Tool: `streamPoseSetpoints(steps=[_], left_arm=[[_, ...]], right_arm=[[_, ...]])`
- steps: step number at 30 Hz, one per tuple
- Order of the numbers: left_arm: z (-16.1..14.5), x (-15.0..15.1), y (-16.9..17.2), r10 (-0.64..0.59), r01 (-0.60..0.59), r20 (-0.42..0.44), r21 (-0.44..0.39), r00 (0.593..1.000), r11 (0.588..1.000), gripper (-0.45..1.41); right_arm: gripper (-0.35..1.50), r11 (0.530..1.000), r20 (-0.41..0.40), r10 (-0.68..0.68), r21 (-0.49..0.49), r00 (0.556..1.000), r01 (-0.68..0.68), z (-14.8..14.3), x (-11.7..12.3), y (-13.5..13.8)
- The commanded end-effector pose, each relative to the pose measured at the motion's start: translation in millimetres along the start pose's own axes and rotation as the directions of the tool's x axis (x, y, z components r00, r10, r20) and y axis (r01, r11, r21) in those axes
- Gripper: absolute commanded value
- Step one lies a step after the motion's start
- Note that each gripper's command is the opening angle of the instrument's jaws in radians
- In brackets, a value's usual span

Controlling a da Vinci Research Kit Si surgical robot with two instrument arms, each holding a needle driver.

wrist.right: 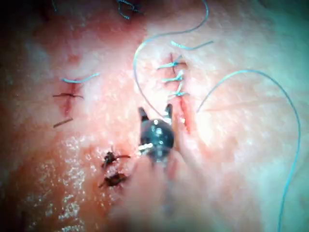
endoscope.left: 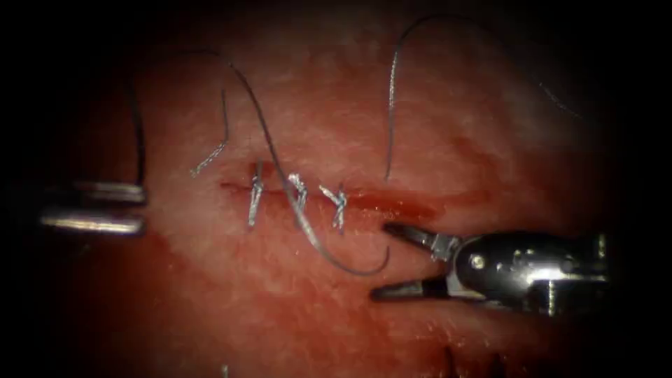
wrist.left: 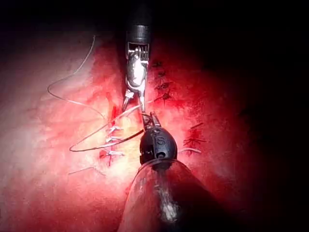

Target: Wound Closure

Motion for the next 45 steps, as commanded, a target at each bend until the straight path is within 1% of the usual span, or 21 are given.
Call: streamPoseSetpoints(steps=[1, 2, 3, 4, 5, 6, 7, 12, 16, 20, 24, 28, 30, 31, 32, 33, 34, 35, 36, 38, 45], left_arm=[[0.5, -0.8, 0.7, -0.004, 0.004, 0.001, -0.001, 1.000, 1.000, -0.45], [0.6, -0.9, 0.6, -0.004, 0.004, -0.001, 0.001, 1.000, 1.000, -0.45], [0.6, -1.0, 0.5, -0.005, 0.005, -0.004, 0.003, 1.000, 1.000, -0.45], [0.6, -1.0, 0.4, -0.004, 0.004, -0.003, 0.004, 1.000, 1.000, -0.45], [0.6, -1.2, 0.2, -0.005, 0.005, -0.008, 0.007, 1.000, 1.000, -0.45], [0.7, -1.3, 0.1, -0.005, 0.005, -0.011, 0.009, 1.000, 1.000, -0.45], [0.7, -1.4, 0.0, -0.005, 0.005, -0.013, 0.011, 1.000, 1.000, -0.45], [1.3, -2.6, -1.3, 0.005, -0.005, -0.011, 0.025, 1.000, 1.000, -0.45], [2.2, -4.2, -2.8, 0.017, -0.017, -0.003, 0.050, 1.000, 0.999, -0.45], [2.9, -6.1, -4.3, 0.027, -0.028, 0.002, 0.069, 1.000, 0.997, -0.45], [3.3, -7.9, -5.4, 0.035, -0.036, 0.011, 0.094, 0.999, 0.995, -0.45], [3.2, -8.6, -6.1, 0.035, -0.036, 0.016, 0.106, 0.999, 0.994, -0.45], [3.0, -8.6, -6.2, 0.031, -0.033, 0.019, 0.111, 0.999, 0.993, -0.45], [2.9, -8.5, -6.3, 0.029, -0.032, 0.021, 0.113, 0.999, 0.993, -0.45], [2.8, -8.5, -6.3, 0.027, -0.030, 0.022, 0.115, 0.999, 0.993, -0.45], [2.6, -8.4, -6.4, 0.025, -0.028, 0.024, 0.117, 0.999, 0.993, -0.45], [2.5, -8.3, -6.5, 0.023, -0.026, 0.026, 0.120, 0.999, 0.992, -0.45], [2.3, -8.3, -6.6, 0.021, -0.024, 0.027, 0.121, 0.999, 0.992, -0.45], [2.2, -8.3, -6.7, 0.019, -0.023, 0.029, 0.123, 0.999, 0.992, -0.45], [1.9, -8.3, -6.9, 0.016, -0.019, 0.029, 0.128, 0.999, 0.992, -0.45], [1.7, -8.4, -7.2, 0.016, -0.021, 0.034, 0.143, 0.999, 0.990, -0.45]], right_arm=[[1.11, 1.000, 0.017, -0.004, 0.000, 1.000, 0.004, 1.4, -1.1, -0.8], [1.04, 1.000, 0.023, -0.007, 0.000, 1.000, 0.007, 1.6, -1.3, -0.8], [0.91, 1.000, 0.034, -0.011, 0.002, 0.999, 0.010, 1.8, -1.6, -0.8], [0.72, 1.000, 0.043, -0.015, 0.001, 0.999, 0.015, 1.9, -2.0, -0.8], [0.35, 1.000, 0.045, -0.017, 0.005, 0.999, 0.017, 2.0, -2.2, -0.8], [-0.12, 1.000, 0.047, -0.019, 0.016, 0.999, 0.019, 1.9, -2.3, -0.9], [-0.35, 0.999, 0.042, -0.022, 0.035, 0.999, 0.020, 1.8, -2.4, -1.0], [-0.35, 0.999, 0.054, -0.005, 0.051, 0.999, 0.002, 0.6, -1.2, -2.0], [-0.35, 0.997, 0.058, 0.026, 0.066, 0.998, -0.030, -0.4, 1.4, -4.1], [-0.35, 0.993, 0.048, 0.047, 0.109, 0.998, -0.052, -1.7, 5.5, -6.6], [-0.35, 0.986, 0.013, 0.064, 0.155, 0.998, -0.065, -2.6, 10.4, -9.9], [-0.35, 0.979, -0.030, 0.083, 0.187, 0.996, -0.076, -2.7, 14.1, -12.4], [-0.35, 0.982, -0.057, 0.050, 0.186, 0.997, -0.039, -2.7, 15.4, -13.0], [-0.20, 0.985, -0.068, 0.030, 0.172, 0.997, -0.018, -2.8, 15.7, -13.0], [0.12, 0.988, -0.076, 0.016, 0.155, 0.997, -0.004, -2.8, 15.8, -12.9], [0.56, 0.992, -0.081, -0.016, 0.127, 0.997, 0.026, -2.9, 15.6, -12.4], [0.81, 0.993, -0.079, -0.032, 0.112, 0.996, 0.041, -3.0, 15.3, -11.9], [0.96, 0.994, -0.078, -0.037, 0.098, 0.996, 0.045, -3.0, 14.8, -11.4], [1.06, 0.994, -0.073, -0.055, 0.087, 0.996, 0.061, -3.1, 13.9, -10.5], [1.14, 0.995, -0.062, -0.069, 0.067, 0.996, 0.073, -3.2, 12.2, -9.2], [1.19, 0.996, -0.016, -0.091, -0.013, 0.996, 0.091, -2.5, 5.2, -4.5]])
